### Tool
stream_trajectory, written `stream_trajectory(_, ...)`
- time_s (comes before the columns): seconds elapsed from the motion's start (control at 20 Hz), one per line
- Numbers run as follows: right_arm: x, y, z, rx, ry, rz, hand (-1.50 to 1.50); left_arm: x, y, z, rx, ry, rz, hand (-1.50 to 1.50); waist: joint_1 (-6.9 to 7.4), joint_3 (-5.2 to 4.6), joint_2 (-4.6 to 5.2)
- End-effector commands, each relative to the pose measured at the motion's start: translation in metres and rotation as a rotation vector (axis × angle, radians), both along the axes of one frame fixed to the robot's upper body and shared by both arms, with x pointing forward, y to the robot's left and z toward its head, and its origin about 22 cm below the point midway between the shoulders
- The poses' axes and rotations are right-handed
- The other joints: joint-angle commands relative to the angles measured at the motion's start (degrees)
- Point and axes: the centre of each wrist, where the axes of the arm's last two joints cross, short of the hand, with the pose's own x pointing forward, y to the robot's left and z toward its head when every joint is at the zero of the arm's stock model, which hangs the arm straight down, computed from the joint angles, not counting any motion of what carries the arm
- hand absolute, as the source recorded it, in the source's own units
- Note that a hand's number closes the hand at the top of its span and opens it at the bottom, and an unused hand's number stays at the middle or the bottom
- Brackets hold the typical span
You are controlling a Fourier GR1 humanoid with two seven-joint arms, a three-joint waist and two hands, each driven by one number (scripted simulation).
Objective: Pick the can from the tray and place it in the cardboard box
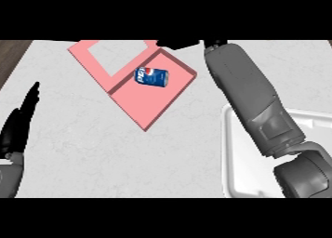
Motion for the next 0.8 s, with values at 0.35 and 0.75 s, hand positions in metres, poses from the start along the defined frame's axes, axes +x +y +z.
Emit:
stream_trajectory(0.35, 0.005, -0.132, -0.022, 0.004, 0.024, -0.065, -1.50, -0.013, -0.004, -0.008, 0.003, 0.002, 0.043, 0.00, -2.28, 0.02, -0.72)
stream_trajectory(0.75, -0.013, -0.228, -0.026, -0.072, 0.091, 0.015, -1.50, -0.016, 0.014, -0.001, 0.003, 0.015, 0.045, 0.00, -2.30, 0.05, -0.74)
